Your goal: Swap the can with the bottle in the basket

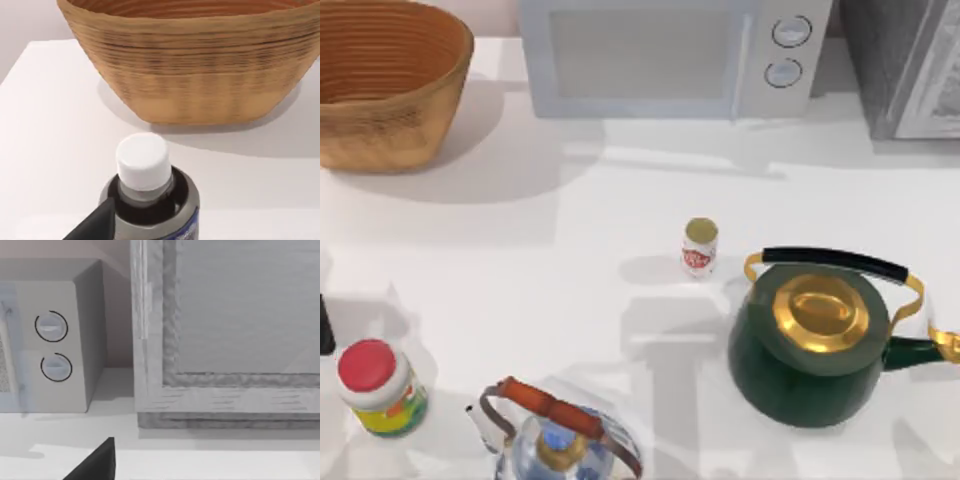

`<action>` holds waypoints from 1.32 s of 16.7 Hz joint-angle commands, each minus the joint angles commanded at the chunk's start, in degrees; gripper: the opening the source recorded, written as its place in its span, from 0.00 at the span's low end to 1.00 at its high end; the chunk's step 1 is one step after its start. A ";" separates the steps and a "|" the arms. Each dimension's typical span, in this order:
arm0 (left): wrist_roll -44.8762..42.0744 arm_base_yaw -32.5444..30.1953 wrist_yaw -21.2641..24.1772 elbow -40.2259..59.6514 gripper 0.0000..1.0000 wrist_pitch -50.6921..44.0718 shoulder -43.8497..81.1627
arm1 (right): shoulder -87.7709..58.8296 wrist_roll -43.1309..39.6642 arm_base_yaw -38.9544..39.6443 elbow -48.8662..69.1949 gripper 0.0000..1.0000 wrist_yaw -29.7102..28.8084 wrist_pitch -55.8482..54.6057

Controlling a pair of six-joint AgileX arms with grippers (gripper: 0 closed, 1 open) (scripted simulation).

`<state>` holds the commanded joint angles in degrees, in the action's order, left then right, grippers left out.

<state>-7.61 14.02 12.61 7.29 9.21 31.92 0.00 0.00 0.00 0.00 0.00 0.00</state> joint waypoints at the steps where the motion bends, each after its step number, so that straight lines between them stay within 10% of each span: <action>1: -1.05 1.76 1.77 1.02 1.00 1.22 4.91 | 0.00 0.00 0.00 0.00 1.00 0.00 0.00; 10: -6.83 12.22 11.34 6.06 1.00 7.96 30.51 | 0.00 0.00 0.00 0.00 1.00 0.00 0.00; 22: -3.59 6.07 6.32 10.99 1.00 16.95 43.11 | 0.00 0.00 0.00 0.00 1.00 0.00 0.00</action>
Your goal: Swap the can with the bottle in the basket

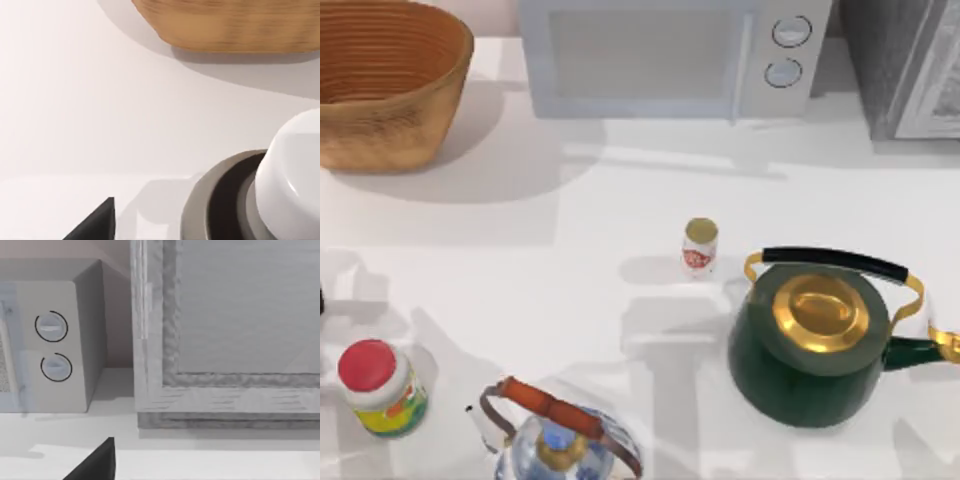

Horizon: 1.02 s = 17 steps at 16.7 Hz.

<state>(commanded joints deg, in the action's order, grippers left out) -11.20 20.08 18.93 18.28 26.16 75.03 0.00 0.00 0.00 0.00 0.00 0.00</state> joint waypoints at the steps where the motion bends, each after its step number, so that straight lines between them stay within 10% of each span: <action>1: 0.24 -0.52 -0.42 0.39 1.00 2.17 2.50 | 0.00 0.00 0.00 0.00 1.00 0.00 0.00; 11: 0.11 -0.43 -0.35 0.17 1.00 11.45 11.71 | 0.00 0.00 0.00 0.00 1.00 0.00 0.00; 17: 0.11 -0.43 -0.35 0.17 0.55 11.45 11.71 | 0.00 0.00 0.00 0.00 1.00 0.00 0.00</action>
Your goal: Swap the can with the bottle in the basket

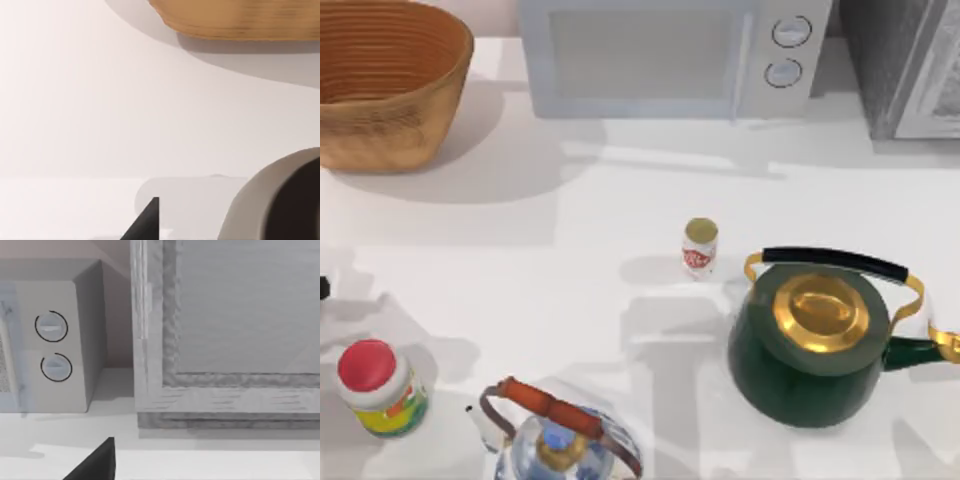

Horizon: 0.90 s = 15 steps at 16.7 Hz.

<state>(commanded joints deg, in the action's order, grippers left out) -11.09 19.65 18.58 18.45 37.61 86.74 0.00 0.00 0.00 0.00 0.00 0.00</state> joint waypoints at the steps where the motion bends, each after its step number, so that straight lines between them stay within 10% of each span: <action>1: 0.00 0.00 0.00 0.00 0.47 0.00 0.00 | 0.00 0.00 0.00 0.00 1.00 0.00 0.00; 7: 0.00 0.00 0.00 0.00 0.02 0.00 0.00 | 0.00 0.00 0.00 0.00 1.00 0.00 0.00; 15: 0.00 0.00 0.00 0.00 0.00 0.00 0.00 | 0.00 0.00 0.00 0.00 1.00 0.00 0.00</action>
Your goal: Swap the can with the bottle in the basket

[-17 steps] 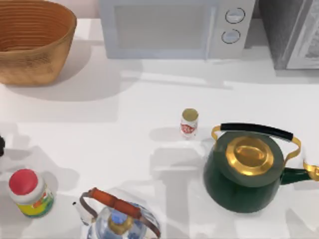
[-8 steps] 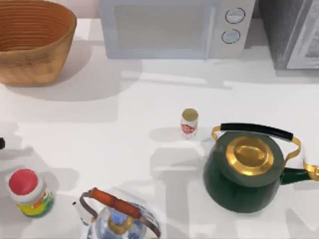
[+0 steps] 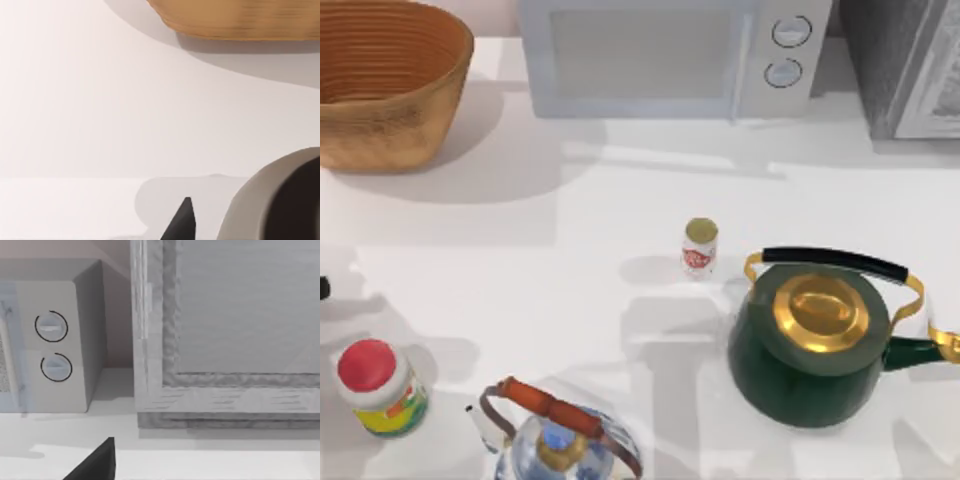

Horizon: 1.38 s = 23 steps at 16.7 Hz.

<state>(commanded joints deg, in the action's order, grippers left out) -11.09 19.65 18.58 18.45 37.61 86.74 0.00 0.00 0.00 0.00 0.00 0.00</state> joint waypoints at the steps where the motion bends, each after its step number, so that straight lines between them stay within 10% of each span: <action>1: -0.04 -0.07 0.02 0.02 0.00 -0.04 -0.05 | 0.00 0.00 0.00 0.00 1.00 0.00 0.00; 8: 1.41 0.57 -2.74 12.04 0.00 -5.37 -1.25 | 0.00 0.00 0.00 0.00 1.00 0.00 0.00; 23: 6.20 -12.95 -12.80 78.37 0.00 -52.82 8.86 | 0.00 0.00 0.00 0.00 1.00 0.00 0.00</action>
<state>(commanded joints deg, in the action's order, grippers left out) -4.90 6.70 5.78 96.82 -15.21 95.60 0.00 0.00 0.00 0.00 0.00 0.00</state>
